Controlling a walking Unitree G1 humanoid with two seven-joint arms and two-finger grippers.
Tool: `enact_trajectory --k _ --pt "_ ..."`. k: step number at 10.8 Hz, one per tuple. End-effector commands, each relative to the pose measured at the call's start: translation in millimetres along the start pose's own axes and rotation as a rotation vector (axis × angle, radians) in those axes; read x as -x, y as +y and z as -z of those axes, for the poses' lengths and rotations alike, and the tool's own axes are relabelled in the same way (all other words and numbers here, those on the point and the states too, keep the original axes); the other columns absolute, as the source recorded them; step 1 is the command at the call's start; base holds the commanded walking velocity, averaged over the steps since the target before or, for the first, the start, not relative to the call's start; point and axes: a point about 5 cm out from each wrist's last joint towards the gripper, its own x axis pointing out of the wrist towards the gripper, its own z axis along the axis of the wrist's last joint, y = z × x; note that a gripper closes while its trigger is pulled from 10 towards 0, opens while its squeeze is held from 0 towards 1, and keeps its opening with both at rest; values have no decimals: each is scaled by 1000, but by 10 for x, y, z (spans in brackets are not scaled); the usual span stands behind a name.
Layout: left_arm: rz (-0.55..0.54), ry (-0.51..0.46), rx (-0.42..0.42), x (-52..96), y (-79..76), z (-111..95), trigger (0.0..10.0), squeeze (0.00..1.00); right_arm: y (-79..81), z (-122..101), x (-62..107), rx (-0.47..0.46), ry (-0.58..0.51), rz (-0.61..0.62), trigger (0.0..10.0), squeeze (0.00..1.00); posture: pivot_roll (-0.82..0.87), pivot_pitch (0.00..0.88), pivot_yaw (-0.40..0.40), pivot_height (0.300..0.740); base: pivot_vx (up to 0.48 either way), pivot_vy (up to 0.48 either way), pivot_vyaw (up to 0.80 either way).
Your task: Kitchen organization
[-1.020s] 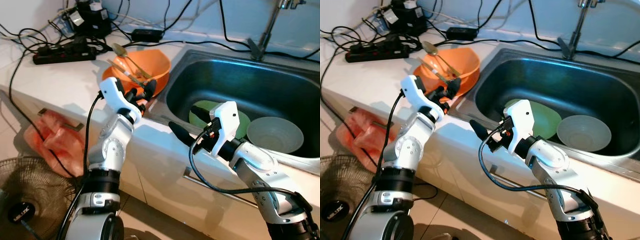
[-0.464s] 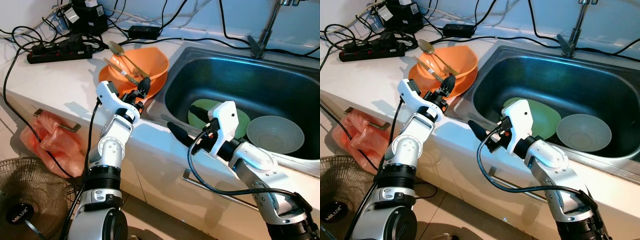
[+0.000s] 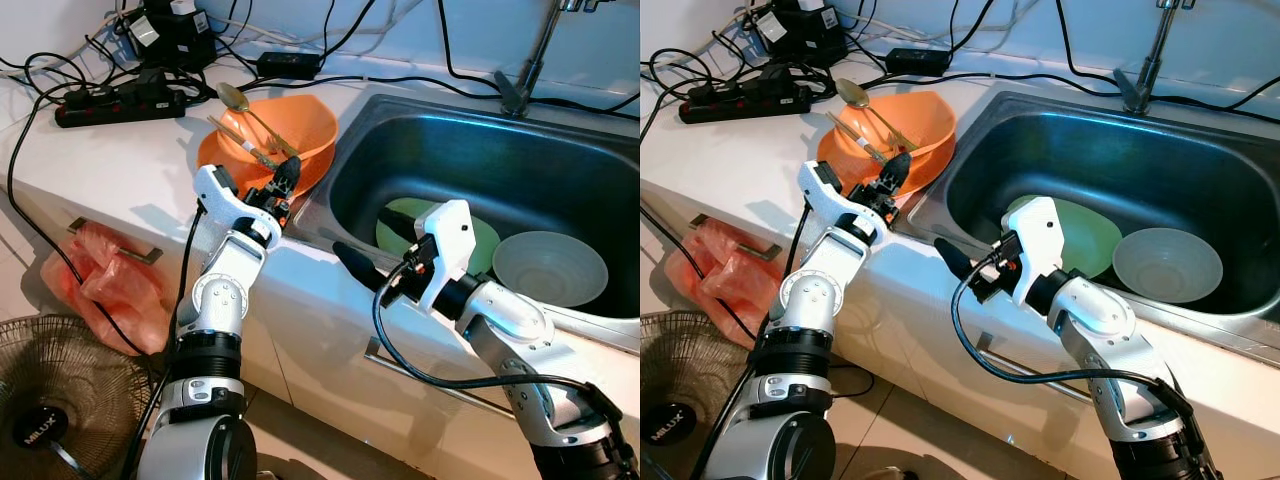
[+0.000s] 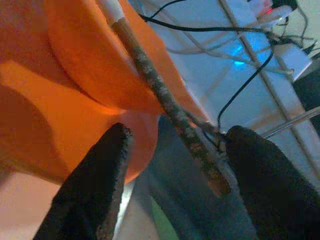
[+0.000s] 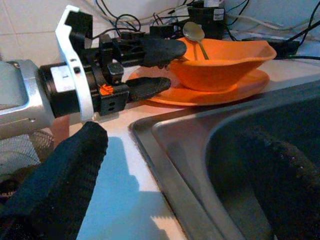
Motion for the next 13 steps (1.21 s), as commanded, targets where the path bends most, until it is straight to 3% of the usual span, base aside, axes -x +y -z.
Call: enact_trajectory --k 1,2,3,7,13 --pt "26 -12 38 -3 -89 -41 1647 0 5 -27 -29 13 -12 -7 10000 0 34 80 101 740 0 0 0" --pt "27 -9 50 3 -93 -37 4353 0 5 -27 -30 13 -12 -7 10000 0 34 80 101 740 0 0 0" --pt "25 -11 88 19 -95 -34 10000 0 3 -26 -35 13 -12 -7 10000 0 36 80 101 740 0 0 0" --pt "9 13 192 148 -73 18 10000 0 0 -25 -65 15 -20 -10 10000 0 47 67 98 740 0 0 0" --pt "26 92 337 127 -81 139 10000 0 3 -25 -97 21 -30 -12 10000 0 47 56 102 740 0 0 0"
